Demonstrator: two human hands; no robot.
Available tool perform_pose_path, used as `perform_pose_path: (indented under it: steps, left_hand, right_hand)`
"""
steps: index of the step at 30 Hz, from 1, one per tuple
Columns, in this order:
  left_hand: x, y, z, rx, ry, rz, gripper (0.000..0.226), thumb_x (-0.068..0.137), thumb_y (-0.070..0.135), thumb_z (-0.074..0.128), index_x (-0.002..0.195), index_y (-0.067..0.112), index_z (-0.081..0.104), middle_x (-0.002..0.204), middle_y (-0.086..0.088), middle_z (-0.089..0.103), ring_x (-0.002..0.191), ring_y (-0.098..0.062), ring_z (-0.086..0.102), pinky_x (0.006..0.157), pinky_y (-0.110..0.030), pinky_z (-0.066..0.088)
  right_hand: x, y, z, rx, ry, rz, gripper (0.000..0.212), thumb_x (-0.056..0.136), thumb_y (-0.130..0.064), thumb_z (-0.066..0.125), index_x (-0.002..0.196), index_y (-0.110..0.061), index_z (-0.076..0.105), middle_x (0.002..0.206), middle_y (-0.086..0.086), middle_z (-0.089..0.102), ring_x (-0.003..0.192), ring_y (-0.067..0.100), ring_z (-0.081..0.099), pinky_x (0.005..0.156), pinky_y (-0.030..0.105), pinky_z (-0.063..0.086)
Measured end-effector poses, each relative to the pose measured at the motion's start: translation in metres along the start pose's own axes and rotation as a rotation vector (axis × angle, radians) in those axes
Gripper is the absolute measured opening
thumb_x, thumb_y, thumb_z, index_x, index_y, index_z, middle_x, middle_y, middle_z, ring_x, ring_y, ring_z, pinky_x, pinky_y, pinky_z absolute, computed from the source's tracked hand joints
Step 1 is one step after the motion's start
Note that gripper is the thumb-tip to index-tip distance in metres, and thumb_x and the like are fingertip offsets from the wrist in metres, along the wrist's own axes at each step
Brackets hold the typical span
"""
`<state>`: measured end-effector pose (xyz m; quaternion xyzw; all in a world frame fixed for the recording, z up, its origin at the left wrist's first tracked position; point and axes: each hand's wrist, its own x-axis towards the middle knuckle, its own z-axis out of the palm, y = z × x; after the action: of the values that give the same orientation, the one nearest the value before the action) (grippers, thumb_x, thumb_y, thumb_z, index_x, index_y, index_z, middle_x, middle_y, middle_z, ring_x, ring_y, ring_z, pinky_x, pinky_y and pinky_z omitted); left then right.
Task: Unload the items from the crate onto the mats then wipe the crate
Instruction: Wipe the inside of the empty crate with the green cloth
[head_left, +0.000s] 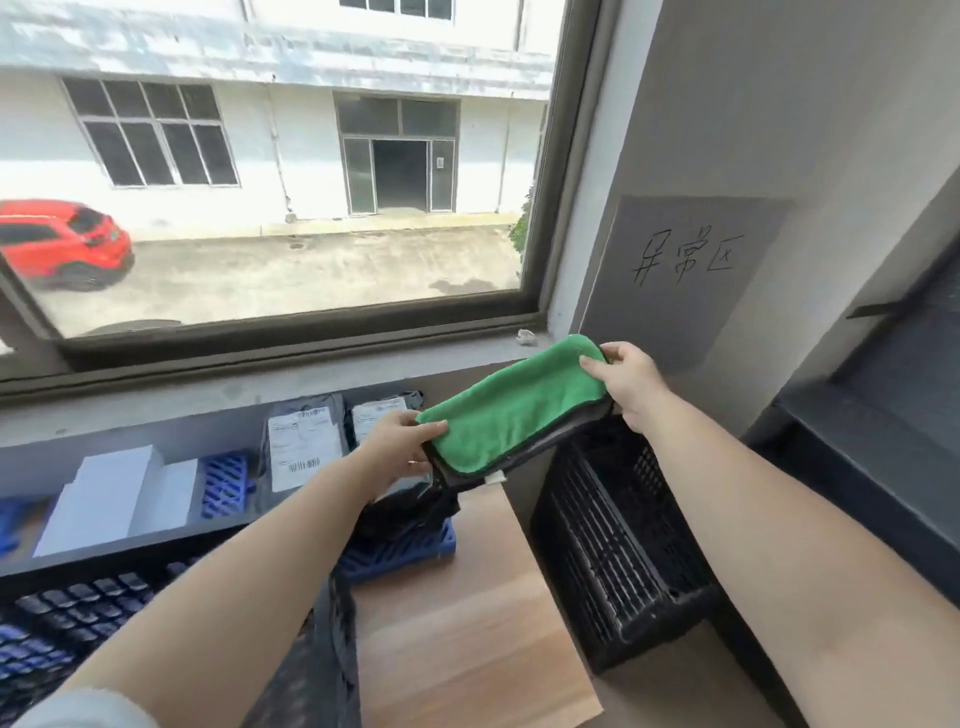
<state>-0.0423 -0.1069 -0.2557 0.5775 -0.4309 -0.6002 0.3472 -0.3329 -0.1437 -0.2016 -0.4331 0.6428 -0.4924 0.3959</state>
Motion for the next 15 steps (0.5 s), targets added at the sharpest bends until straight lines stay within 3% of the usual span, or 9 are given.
perform_pose_path:
  steps: [2,5,10,15]
  left_hand:
    - [0.014,-0.005,-0.004,-0.013,0.046,-0.065,0.021,0.093,0.013,0.065,0.113,0.005,0.062,0.103,-0.014,0.071,0.074,-0.021,0.071,0.055,-0.027,0.057]
    - [0.030,-0.018,-0.005,-0.053,0.118,-0.194,0.020,0.092,0.005,0.064,0.111,0.002,0.059,0.113,-0.022,0.066,0.091,-0.036,0.071,0.067,-0.042,0.062]
    - [0.045,-0.057,0.024,0.028,0.220,-0.323,0.008,0.091,0.001,0.062,0.092,0.006,0.055,0.095,-0.021,0.066,0.076,-0.040,0.072,0.065,-0.050,0.061]
    - [0.065,-0.091,0.075,-0.098,0.269,-0.446,0.027,0.092,0.005,0.062,0.117,-0.004,0.057,0.110,-0.025,0.065,0.068,-0.032,0.072,0.065,-0.045,0.061]
  right_hand:
    - [0.031,0.001,0.021,0.001,-0.100,0.015,0.023,0.085,0.000,0.068,0.095,-0.017,0.057,0.102,0.011,0.061,0.089,0.025,0.063,0.082,0.040,0.056]
    - [0.068,0.015,0.061,-0.035,-0.199,0.032,0.026,0.086,0.008,0.062,0.094,-0.016,0.057,0.094,0.005,0.061,0.080,0.019,0.063,0.067,0.031,0.054]
    - [0.121,0.065,0.115,-0.126,-0.310,0.040,0.022,0.090,0.005,0.058,0.104,-0.012,0.061,0.091,0.003,0.063,0.087,0.022,0.061,0.075,0.031,0.053]
    - [0.161,0.093,0.137,-0.243,-0.472,0.053,0.020,0.088,0.002,0.060,0.093,-0.016,0.069,0.086,0.002,0.067,0.079,0.020,0.061,0.073,0.029,0.053]
